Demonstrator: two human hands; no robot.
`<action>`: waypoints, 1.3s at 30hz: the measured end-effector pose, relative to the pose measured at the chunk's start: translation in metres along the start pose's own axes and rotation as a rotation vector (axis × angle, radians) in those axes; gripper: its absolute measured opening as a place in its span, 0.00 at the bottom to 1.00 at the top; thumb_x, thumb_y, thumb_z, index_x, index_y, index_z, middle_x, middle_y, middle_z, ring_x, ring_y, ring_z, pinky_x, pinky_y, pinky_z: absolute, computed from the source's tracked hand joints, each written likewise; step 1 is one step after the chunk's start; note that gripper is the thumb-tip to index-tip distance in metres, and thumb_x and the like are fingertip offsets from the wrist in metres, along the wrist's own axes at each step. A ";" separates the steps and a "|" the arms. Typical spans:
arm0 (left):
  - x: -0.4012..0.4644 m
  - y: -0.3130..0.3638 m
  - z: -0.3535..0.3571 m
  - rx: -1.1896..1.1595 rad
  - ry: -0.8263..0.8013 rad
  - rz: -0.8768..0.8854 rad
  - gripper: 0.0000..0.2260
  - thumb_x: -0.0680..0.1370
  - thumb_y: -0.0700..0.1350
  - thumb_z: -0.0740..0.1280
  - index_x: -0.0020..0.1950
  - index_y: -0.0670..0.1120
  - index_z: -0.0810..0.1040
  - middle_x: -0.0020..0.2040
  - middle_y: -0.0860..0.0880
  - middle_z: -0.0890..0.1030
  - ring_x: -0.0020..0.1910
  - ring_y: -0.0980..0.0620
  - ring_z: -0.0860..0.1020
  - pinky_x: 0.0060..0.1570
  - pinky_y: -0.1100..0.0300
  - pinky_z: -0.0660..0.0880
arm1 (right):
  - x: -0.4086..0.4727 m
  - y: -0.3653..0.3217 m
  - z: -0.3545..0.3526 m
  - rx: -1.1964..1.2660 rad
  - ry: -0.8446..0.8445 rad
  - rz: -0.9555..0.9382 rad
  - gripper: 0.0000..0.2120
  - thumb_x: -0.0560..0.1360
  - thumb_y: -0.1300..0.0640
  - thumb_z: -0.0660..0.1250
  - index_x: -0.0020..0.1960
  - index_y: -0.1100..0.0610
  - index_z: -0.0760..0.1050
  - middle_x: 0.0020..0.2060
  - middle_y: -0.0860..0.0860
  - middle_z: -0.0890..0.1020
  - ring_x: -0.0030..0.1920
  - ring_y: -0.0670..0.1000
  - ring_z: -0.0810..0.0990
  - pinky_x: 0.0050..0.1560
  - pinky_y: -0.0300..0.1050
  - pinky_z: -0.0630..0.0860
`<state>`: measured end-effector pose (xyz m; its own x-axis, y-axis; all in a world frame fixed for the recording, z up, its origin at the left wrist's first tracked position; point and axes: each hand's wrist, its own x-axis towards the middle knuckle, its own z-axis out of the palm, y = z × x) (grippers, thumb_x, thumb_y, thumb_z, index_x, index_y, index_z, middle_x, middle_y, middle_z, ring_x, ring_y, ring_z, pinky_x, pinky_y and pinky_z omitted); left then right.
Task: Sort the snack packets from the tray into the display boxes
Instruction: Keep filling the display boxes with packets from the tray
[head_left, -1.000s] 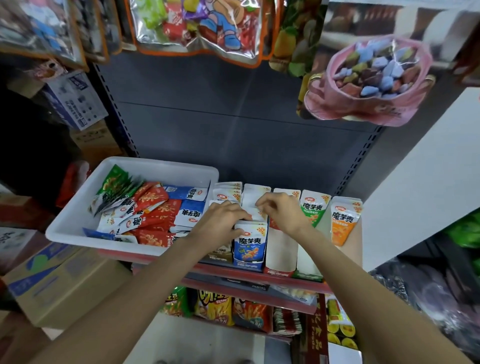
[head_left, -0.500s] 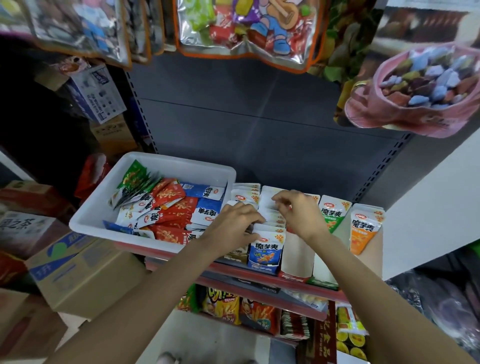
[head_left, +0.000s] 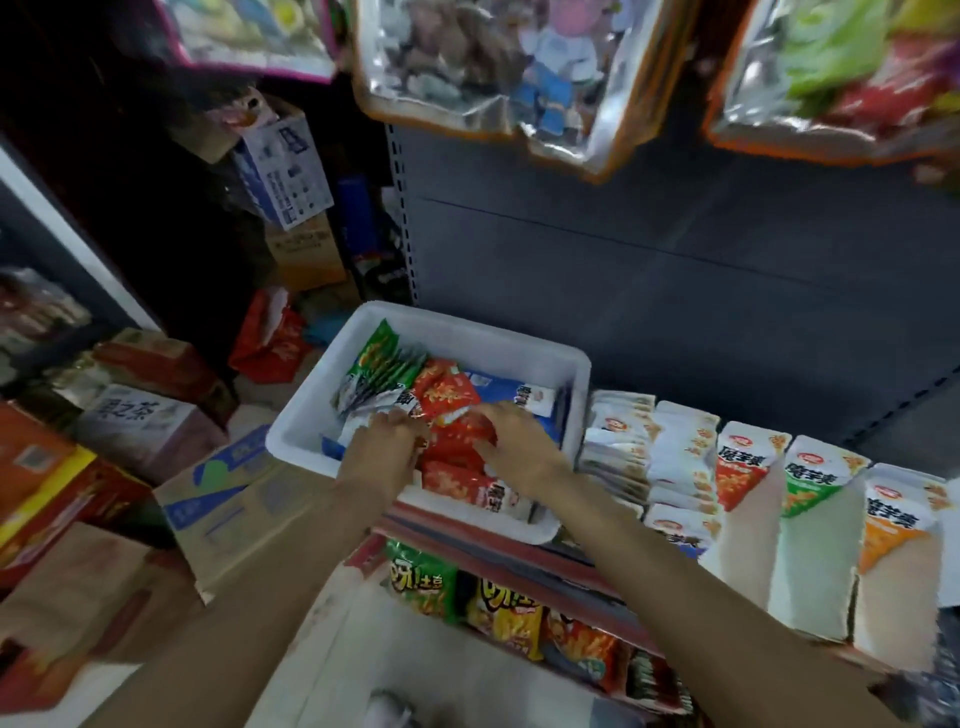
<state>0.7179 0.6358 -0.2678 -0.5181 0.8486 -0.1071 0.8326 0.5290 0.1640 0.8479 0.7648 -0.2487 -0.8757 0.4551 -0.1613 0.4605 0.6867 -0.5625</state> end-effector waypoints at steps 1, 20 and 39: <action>0.003 -0.011 -0.003 0.109 -0.094 0.006 0.15 0.76 0.34 0.59 0.58 0.47 0.77 0.55 0.44 0.77 0.55 0.43 0.75 0.53 0.51 0.73 | 0.009 -0.002 0.011 -0.038 -0.057 0.008 0.23 0.79 0.57 0.61 0.73 0.55 0.62 0.71 0.55 0.65 0.71 0.54 0.64 0.69 0.48 0.63; 0.029 -0.043 -0.034 -0.720 0.114 0.057 0.18 0.77 0.40 0.66 0.33 0.47 0.60 0.31 0.47 0.61 0.32 0.52 0.63 0.38 0.57 0.60 | 0.026 -0.021 0.009 0.531 0.052 0.277 0.25 0.79 0.37 0.48 0.61 0.49 0.75 0.61 0.51 0.77 0.61 0.53 0.76 0.55 0.45 0.73; 0.043 0.206 -0.011 -0.590 0.168 0.327 0.14 0.78 0.39 0.61 0.62 0.41 0.75 0.58 0.42 0.79 0.58 0.43 0.75 0.59 0.49 0.71 | -0.118 0.126 -0.141 0.530 0.942 0.282 0.22 0.66 0.41 0.67 0.29 0.57 0.66 0.24 0.53 0.69 0.32 0.64 0.77 0.38 0.68 0.75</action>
<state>0.8652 0.7817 -0.2276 -0.3218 0.9288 0.1840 0.7302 0.1198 0.6726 1.0294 0.8776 -0.1859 -0.1865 0.9587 0.2145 0.3083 0.2645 -0.9138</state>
